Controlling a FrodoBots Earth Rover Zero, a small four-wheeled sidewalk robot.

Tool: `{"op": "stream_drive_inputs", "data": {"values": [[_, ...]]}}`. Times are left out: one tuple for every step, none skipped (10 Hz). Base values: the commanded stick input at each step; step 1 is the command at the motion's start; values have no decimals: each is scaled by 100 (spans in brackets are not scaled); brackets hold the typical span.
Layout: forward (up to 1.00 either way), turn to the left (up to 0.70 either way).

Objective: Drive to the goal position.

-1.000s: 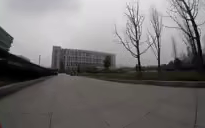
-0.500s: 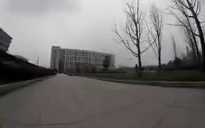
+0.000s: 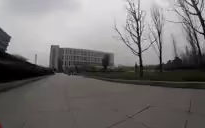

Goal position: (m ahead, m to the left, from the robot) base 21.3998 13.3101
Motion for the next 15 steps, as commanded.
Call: {"op": "stream_drive_inputs", "data": {"values": [[70,35],[70,35],[70,35],[70,35],[70,35],[70,35],[70,14],[70,0],[70,0],[70,0],[70,0],[70,0],[70,0],[70,0],[70,0]]}}
